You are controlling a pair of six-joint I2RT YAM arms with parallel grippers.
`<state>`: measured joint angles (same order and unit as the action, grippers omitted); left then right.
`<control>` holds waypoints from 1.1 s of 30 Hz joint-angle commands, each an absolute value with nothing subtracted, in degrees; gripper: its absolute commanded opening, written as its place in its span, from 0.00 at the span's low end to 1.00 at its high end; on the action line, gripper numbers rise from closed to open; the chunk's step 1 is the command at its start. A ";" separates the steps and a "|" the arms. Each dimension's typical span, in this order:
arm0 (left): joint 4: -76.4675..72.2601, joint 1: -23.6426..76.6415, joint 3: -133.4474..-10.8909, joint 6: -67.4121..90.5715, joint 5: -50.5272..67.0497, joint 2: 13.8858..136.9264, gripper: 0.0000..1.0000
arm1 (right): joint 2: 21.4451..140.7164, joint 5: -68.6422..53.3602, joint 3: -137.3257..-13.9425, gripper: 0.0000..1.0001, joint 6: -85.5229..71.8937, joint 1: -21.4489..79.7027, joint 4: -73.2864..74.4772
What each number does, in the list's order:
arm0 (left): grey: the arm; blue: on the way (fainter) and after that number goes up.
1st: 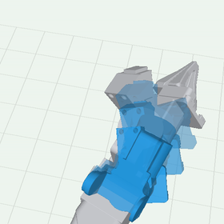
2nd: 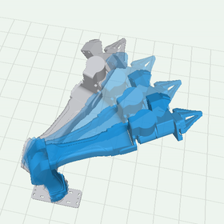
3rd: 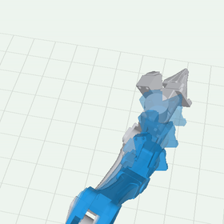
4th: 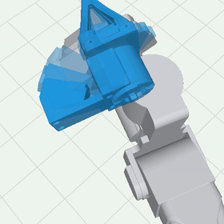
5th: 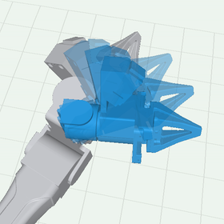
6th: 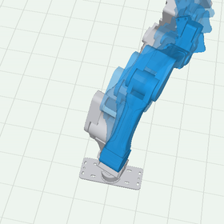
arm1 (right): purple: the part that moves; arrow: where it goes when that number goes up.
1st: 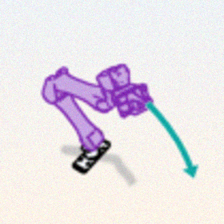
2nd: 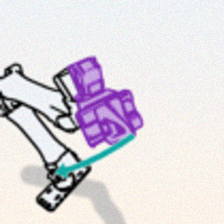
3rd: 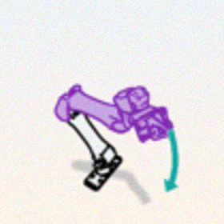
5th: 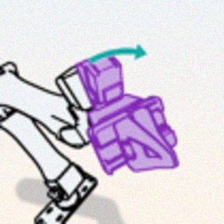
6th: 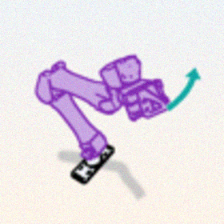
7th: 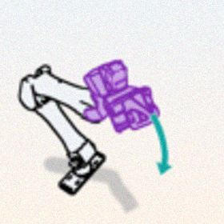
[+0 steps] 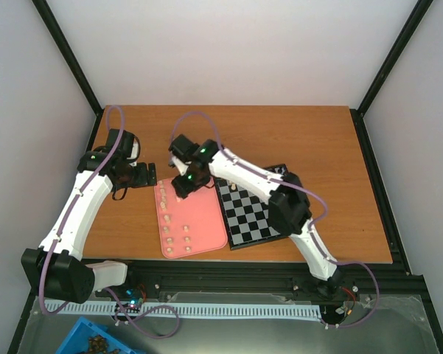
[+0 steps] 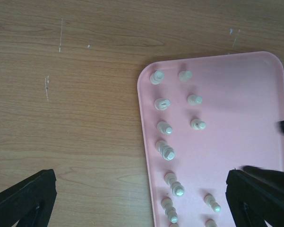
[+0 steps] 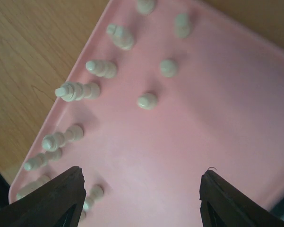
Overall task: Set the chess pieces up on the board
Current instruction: Pick up the chess piece from the storage box.
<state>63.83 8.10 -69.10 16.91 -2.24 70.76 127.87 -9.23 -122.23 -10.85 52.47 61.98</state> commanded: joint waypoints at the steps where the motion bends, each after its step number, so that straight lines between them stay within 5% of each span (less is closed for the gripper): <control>1: 63.45 8.00 -70.92 16.63 -1.80 70.75 1.00 | 134.85 -13.99 -124.65 0.66 -11.83 53.74 58.39; 22: 65.08 7.92 -71.56 19.59 -12.13 70.24 1.00 | 147.45 -13.18 -136.36 0.44 -13.67 54.14 58.61; 33: 64.69 7.91 -70.67 19.75 -11.59 69.97 1.00 | 147.69 -11.60 -136.25 0.42 -13.95 54.18 59.92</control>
